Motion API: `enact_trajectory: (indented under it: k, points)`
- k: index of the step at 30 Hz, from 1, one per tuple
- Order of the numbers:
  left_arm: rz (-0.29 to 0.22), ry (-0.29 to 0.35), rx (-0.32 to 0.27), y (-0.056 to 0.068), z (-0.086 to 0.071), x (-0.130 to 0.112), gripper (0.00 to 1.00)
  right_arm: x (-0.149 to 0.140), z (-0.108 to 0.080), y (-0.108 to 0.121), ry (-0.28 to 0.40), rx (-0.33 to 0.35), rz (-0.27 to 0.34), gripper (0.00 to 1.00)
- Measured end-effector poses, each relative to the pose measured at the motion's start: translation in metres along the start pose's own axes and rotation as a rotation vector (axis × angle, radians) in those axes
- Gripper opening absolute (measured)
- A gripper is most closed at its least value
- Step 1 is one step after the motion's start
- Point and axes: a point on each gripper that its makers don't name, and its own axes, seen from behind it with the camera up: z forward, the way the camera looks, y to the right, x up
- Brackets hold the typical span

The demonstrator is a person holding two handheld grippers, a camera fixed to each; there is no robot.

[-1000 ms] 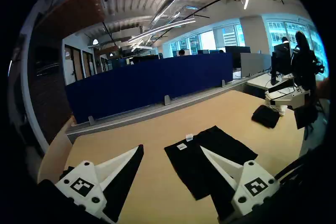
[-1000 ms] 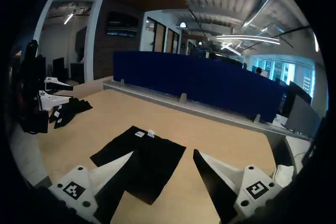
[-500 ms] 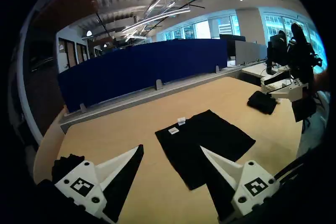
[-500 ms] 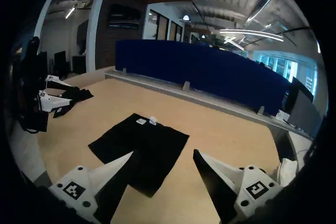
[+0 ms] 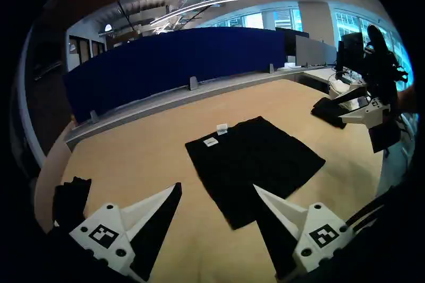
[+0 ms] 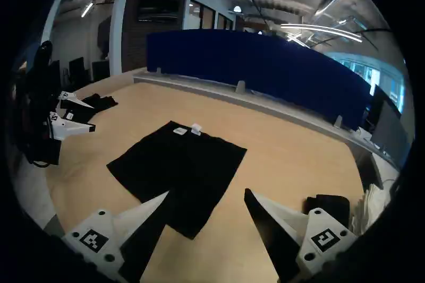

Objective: Fold towel

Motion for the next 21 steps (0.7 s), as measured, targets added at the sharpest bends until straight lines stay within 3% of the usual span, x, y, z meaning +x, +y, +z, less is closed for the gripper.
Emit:
enact_trajectory:
  k: [21]
  points:
    - [0.022,-0.160,-0.062,0.023,0.033,-0.067,0.89,-0.068,0.032,-0.010,-0.134,0.042,-0.005,1.00]
